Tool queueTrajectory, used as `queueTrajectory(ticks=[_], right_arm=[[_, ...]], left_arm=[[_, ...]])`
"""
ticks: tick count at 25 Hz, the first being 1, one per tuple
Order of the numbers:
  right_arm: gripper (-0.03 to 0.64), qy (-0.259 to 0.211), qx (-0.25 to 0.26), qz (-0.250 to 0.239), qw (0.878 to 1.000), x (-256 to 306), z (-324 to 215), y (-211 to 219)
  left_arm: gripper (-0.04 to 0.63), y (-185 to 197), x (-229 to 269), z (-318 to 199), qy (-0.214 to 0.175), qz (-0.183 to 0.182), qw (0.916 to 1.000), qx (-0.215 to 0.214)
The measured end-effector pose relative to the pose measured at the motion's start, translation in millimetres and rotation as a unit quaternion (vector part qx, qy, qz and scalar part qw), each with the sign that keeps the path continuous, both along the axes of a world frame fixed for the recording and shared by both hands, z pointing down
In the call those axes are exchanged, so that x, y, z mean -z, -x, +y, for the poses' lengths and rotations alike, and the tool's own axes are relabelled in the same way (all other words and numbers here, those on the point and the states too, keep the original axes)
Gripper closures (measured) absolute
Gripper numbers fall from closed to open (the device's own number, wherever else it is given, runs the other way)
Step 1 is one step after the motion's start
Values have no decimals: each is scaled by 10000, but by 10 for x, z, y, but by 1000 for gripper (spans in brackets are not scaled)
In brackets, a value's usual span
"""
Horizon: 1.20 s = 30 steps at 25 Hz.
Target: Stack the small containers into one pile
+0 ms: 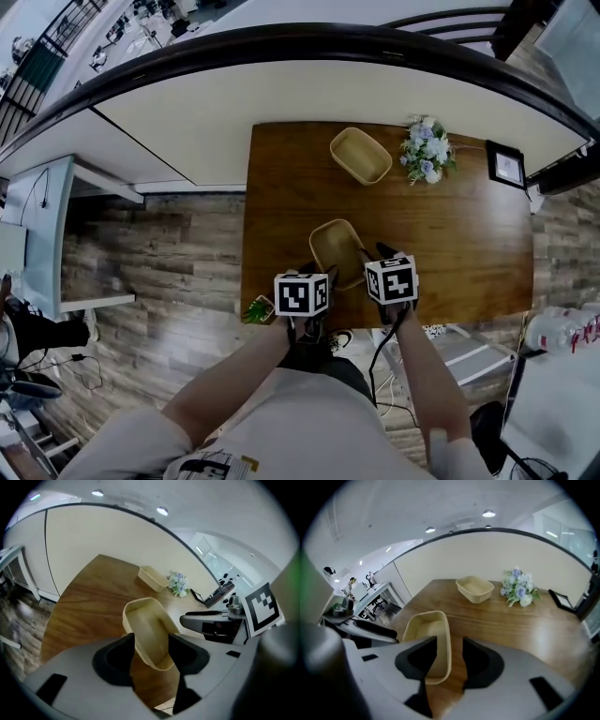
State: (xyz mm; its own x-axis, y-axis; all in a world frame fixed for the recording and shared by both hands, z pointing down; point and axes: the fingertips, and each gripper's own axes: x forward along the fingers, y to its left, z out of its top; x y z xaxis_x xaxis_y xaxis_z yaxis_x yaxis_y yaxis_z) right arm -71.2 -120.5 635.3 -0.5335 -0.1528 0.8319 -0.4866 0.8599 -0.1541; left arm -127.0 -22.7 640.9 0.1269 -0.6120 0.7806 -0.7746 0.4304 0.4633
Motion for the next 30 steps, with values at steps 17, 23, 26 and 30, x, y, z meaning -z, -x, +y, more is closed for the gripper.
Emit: queueTrajectory(ticks=[17,23,26,30], right_arm=[[417,-1341,-884,-2108,9642,2453,-61,-569],[407,-1830,-1079,-2737,9381,3214,178,-835],[389,-1964,-1244,-2921,9277,3401,273,-980],[383,-2147,-1315,-3030,9191,3590,334,-1106]], left_arm=[[354,-60,2490,-377,-2560,-2043,9360,-1286],[354,-68,3198,-203,-3100,-2658,9025,-1365],[354,-40,3396,-102,-3230,-2880,8925,-1269],[359,-6,3542,5,-3323,-3030,8861,-1122]])
